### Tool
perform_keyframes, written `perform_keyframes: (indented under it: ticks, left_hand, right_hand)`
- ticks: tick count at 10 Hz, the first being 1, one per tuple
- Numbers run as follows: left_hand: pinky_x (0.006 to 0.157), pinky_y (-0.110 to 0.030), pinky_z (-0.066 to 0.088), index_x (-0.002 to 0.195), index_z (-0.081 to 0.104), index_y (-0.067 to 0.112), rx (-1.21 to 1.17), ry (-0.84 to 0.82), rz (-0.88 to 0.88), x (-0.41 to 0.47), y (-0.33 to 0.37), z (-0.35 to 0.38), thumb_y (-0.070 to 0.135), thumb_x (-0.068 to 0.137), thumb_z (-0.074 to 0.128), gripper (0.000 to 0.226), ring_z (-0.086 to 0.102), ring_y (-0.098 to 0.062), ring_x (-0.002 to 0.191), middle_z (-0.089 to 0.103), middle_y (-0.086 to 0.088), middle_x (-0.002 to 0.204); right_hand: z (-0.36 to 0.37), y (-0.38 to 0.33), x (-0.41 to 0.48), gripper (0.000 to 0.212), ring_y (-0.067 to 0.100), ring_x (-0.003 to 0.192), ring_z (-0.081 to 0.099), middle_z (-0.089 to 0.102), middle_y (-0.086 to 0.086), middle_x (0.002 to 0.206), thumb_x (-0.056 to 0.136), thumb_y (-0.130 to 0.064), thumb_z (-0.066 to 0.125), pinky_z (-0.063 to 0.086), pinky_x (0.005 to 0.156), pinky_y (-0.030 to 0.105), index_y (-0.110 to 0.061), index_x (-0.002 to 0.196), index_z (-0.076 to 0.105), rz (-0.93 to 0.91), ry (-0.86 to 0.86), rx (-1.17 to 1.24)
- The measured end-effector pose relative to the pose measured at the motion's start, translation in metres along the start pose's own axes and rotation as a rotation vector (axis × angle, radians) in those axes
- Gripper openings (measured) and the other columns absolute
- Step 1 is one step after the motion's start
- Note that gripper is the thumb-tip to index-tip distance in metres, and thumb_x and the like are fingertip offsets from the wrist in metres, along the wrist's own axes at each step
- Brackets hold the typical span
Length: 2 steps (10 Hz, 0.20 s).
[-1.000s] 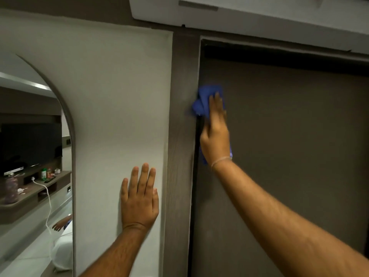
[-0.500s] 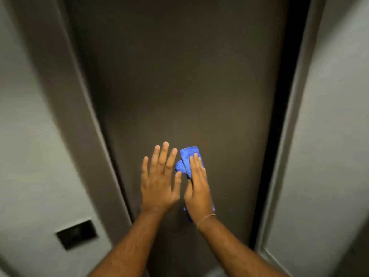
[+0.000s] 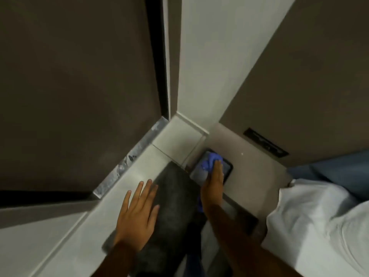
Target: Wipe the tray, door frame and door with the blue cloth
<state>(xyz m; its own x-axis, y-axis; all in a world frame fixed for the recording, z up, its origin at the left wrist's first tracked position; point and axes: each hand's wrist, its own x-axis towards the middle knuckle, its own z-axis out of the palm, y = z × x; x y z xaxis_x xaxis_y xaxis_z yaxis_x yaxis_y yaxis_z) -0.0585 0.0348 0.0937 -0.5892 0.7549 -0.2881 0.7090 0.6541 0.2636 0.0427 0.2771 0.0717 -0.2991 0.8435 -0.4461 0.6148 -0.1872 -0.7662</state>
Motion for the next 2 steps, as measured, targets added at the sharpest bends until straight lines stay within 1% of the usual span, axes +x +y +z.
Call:
perform_keyframes:
  ticks: [1,2]
  left_hand:
    - [0.136,-0.049,-0.001,0.172,0.011,0.029,-0.02,-0.065,-0.031,0.007,0.015,0.053,0.059,0.108,0.005,0.071,-0.004,-0.018,0.168,0.001,0.005,0.182]
    - [0.136,-0.052,0.002,0.172,0.013,0.026,-0.037,-0.074,-0.064,0.02,0.026,0.071,0.055,0.109,0.01,0.07,-0.003,-0.019,0.168,0.003,0.003,0.182]
  right_hand:
    - [0.006,0.05,0.072,0.06,0.031,0.168,0.014,0.014,0.017,0.18,0.114,0.0,0.04,0.007,0.139,0.042,0.002,0.169,0.017,0.058,-0.013,-0.274]
    - [0.017,0.072,0.106,0.072,0.029,0.17,0.004,0.002,0.016,0.181,0.116,-0.025,0.047,0.004,0.138,0.039,0.0,0.171,0.007,0.066,-0.114,-0.467]
